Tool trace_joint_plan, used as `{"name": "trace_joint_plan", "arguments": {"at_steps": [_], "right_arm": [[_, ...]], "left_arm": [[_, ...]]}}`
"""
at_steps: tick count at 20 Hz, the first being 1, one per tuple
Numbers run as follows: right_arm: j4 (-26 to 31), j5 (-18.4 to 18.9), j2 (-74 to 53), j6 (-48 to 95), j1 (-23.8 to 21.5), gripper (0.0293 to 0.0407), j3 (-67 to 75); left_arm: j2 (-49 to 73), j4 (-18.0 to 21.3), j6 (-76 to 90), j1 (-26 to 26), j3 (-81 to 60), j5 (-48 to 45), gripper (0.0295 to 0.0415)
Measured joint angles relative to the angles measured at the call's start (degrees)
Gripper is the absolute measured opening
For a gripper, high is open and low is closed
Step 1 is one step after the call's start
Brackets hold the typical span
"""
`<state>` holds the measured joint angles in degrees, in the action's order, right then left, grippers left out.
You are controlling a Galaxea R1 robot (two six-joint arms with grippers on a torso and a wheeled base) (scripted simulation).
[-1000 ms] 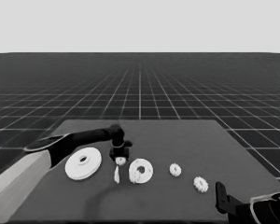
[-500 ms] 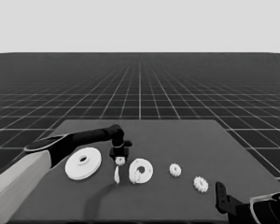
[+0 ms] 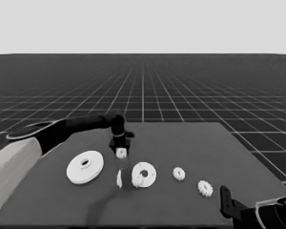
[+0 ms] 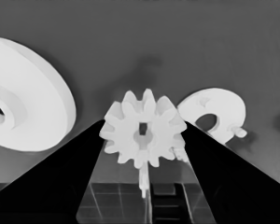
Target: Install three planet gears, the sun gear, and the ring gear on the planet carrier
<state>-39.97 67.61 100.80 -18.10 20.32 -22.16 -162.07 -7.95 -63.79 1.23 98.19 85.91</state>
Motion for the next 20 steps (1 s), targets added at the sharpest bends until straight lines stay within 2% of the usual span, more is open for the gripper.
{"name": "trace_joint_plan", "arguments": {"at_steps": [2, 4, 6, 12, 13, 15, 20], "right_arm": [[0.0, 0.0, 0.0, 0.0, 0.0, 0.0385, 0.0], [0.0, 0.0, 0.0, 0.0, 0.0, 0.0385, 0.0], [0.0, 0.0, 0.0, 0.0, 0.0, 0.0385, 0.0], [0.0, 0.0, 0.0, 0.0, 0.0, 0.0385, 0.0], [0.0, 0.0, 0.0, 0.0, 0.0, 0.0385, 0.0], [0.0, 0.0, 0.0, 0.0, 0.0, 0.0385, 0.0], [0.0, 0.0, 0.0, 0.0, 0.0, 0.0385, 0.0]], "left_arm": [[0.0, 0.1, 0.0, 0.1, 0.0, 0.0, 0.0312], [-9.2, -0.2, -4.2, 0.0, 5.2, 0.6, 0.0312], [-13.2, -0.2, -4.6, 0.0, 8.5, 0.7, 0.0312], [-15.2, -0.2, -4.5, 0.0, 10.6, 0.7, 0.0312], [-15.8, -3.3, -3.3, -3.1, 12.7, -0.8, 0.0312], [-16.8, -6.1, -1.6, -6.7, 15.8, -2.5, 0.0312], [-17.5, -7.3, -0.6, -8.1, 17.7, -3.5, 0.0312]]}}
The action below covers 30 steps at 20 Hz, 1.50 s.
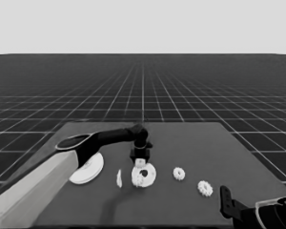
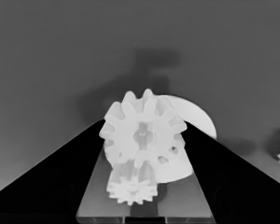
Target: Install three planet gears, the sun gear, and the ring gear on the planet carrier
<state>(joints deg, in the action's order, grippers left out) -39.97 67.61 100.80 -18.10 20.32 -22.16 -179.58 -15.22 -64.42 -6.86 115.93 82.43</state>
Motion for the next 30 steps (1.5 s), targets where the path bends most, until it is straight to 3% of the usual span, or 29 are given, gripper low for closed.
{"name": "trace_joint_plan", "arguments": {"at_steps": [2, 4, 6, 12, 15, 22, 23, 24, 25, 26, 30], "right_arm": [[0.0, 0.0, 0.0, 0.0, 0.0, 0.0385, 0.0], [0.0, 0.0, 0.0, 0.0, 0.0, 0.0385, 0.0], [0.0, 0.0, 0.0, 0.0, 0.0, 0.0385, 0.0], [0.0, 0.0, 0.0, 0.0, 0.0, 0.0385, 0.0], [0.0, 0.0, 0.0, 0.0, 0.0, 0.0385, 0.0], [0.0, 0.0, 0.0, 0.0, 0.0, 0.0385, 0.0], [0.0, 0.0, 0.0, 0.0, 0.0, 0.0385, 0.0], [0.0, 0.0, 0.0, 0.0, 0.0, 0.0385, 0.0], [0.0, 0.0, 0.0, 0.0, 0.0, 0.0385, 0.0], [0.0, 0.0, 0.0, 0.0, 0.0, 0.0385, 0.0], [0.0, 0.0, 0.0, 0.0, 0.0, 0.0385, 0.0]], "left_arm": [[0.0, -0.1, 0.0, -0.1, 0.1, -0.1, 0.0312], [0.0, -0.1, 0.1, -0.1, 0.1, -0.1, 0.0371], [0.0, -0.1, 0.1, -0.1, 0.1, -0.1, 0.0383], [0.0, -0.1, 0.1, -0.1, 0.1, -0.1, 0.0385], [2.1, 5.4, -3.6, 6.4, -6.4, 3.5, 0.0385], [2.3, 7.0, -3.9, 8.1, -7.0, 4.1, 0.0385], [17.5, 3.1, 23.7, 12.5, -33.5, -15.1, 0.0408], [39.9, 0.8, 48.4, 18.3, -57.5, -26.9, 0.0414], [56.8, -0.6, 63.3, 21.8, -71.5, -33.8, 0.04], [66.2, -1.4, 72.0, 23.7, -79.9, -37.8, 0.0392], [77.6, -2.4, 83.0, 26.1, -90.6, -43.0, 0.0385]]}}
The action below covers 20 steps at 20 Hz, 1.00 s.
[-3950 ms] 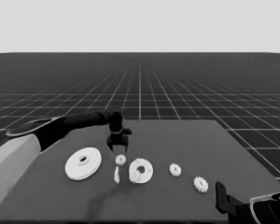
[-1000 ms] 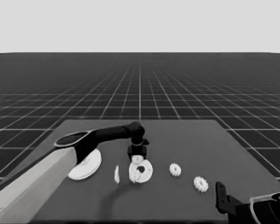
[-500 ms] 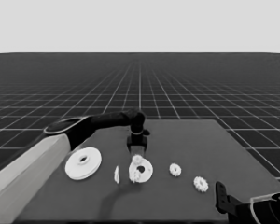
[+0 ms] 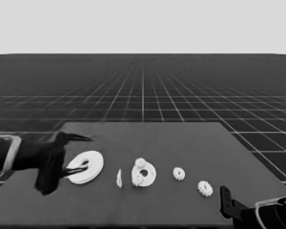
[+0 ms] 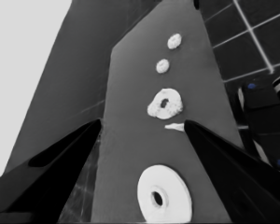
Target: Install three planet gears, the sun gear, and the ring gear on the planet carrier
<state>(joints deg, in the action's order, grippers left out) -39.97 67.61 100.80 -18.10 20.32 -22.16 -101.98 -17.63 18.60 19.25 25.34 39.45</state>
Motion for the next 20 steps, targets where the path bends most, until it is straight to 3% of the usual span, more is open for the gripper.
{"name": "trace_joint_plan", "arguments": {"at_steps": [2, 3, 4, 6, 12, 13, 15, 20], "right_arm": [[0.0, 0.0, 0.0, 0.0, 0.0, 0.0385, 0.0], [13.2, 8.7, 7.6, -22.6, -11.9, 0.0396, -9.1], [19.9, 12.6, 13.1, -34.2, -16.3, 0.0393, -18.2], [25.4, 15.6, 18.7, -43.1, -18.3, 0.0387, -29.0], [28.2, 17.0, 21.9, -46.9, -18.7, 0.0385, -35.8], [23.0, 14.4, 23.0, -46.3, -13.2, 0.0385, -38.0], [18.6, 11.6, 24.7, -45.4, -7.7, 0.0385, -41.6], [16.8, 10.0, 25.8, -44.9, -5.4, 0.0385, -43.9]], "left_arm": [[1.0, -0.1, 1.0, 0.2, -0.9, -0.5, 0.0385], [1.2, -0.1, 1.2, 0.3, -1.1, -0.6, 0.0385], [1.3, -0.1, 1.3, 0.3, -1.2, -0.6, 0.0385], [1.4, -0.1, 1.4, 0.3, -1.3, -0.7, 0.0385], [1.4, -0.1, 1.5, 0.4, -1.4, -0.7, 0.0385], [1.4, -0.1, 1.5, 0.4, -1.4, -0.7, 0.0385], [1.4, -0.1, 1.5, 0.4, -1.4, -0.7, 0.0385], [1.4, -0.1, 1.5, 0.4, -1.4, -0.7, 0.0385]]}}
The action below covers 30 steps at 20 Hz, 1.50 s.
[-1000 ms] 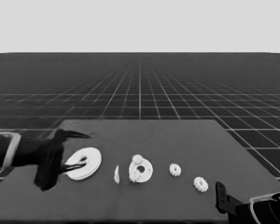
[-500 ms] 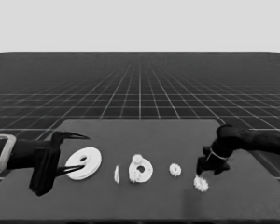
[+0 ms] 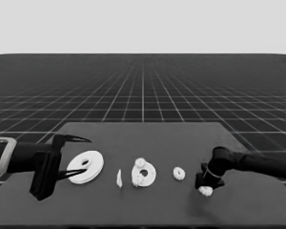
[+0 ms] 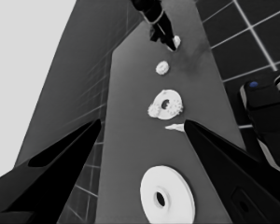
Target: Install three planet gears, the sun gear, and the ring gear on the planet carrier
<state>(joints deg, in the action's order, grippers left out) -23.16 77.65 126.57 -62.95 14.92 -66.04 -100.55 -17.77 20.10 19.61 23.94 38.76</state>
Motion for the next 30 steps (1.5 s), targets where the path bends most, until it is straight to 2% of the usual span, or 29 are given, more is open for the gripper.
{"name": "trace_joint_plan", "arguments": {"at_steps": [2, 4, 12, 13, 15, 18, 22, 23, 24, 25, 27, 30], "right_arm": [[-0.1, -0.1, 0.1, 0.0, 0.1, 0.0385, -0.1], [-0.1, -0.1, 0.1, 0.0, 0.1, 0.0314, -0.1], [-0.1, -0.1, 0.1, 0.0, 0.1, 0.0312, -0.2], [3.9, 3.1, -1.9, -1.2, -4.3, 0.0312, 4.2], [8.7, 5.7, -3.3, -2.0, -10.2, 0.0312, 7.0], [10.9, 6.8, -3.6, -2.1, -12.7, 0.0312, 7.7], [11.4, 7.0, -3.7, -2.1, -13.2, 0.0312, 7.7], [11.1, 10.3, 7.4, -15.5, -14.2, 0.0312, 4.2], [11.6, 11.3, 20.9, -20.3, -14.8, 0.0312, -1.2], [12.0, 11.2, 28.9, -20.3, -15.1, 0.0312, -7.5], [12.4, 10.8, 35.8, -18.3, -15.2, 0.0312, -15.5], [12.5, 10.5, 38.6, -16.9, -15.2, 0.0312, -19.5]], "left_arm": [[0.0, 0.0, 0.0, 0.0, 0.0, 0.0, 0.0385], [0.0, 0.0, 0.0, 0.0, 0.0, 0.0, 0.0385], [0.0, 0.0, 0.0, 0.0, 0.0, 0.0, 0.0385], [0.0, 0.0, 0.0, 0.0, 0.0, 0.0, 0.0385], [0.0, 0.0, 0.0, 0.0, 0.0, 0.0, 0.0385], [0.0, 0.0, 0.0, 0.0, 0.0, 0.0, 0.0385], [0.0, 0.0, 0.0, 0.0, 0.0, 0.0, 0.0385], [0.0, 0.0, 0.0, 0.0, 0.0, 0.0, 0.0385], [0.0, 0.0, 0.0, 0.0, 0.0, 0.0, 0.0385], [0.0, 0.0, 0.0, 0.0, 0.0, 0.0, 0.0385], [0.0, 0.0, 0.0, 0.0, 0.0, 0.0, 0.0385], [0.0, 0.0, 0.0, 0.0, 0.0, 0.0, 0.0385]]}}
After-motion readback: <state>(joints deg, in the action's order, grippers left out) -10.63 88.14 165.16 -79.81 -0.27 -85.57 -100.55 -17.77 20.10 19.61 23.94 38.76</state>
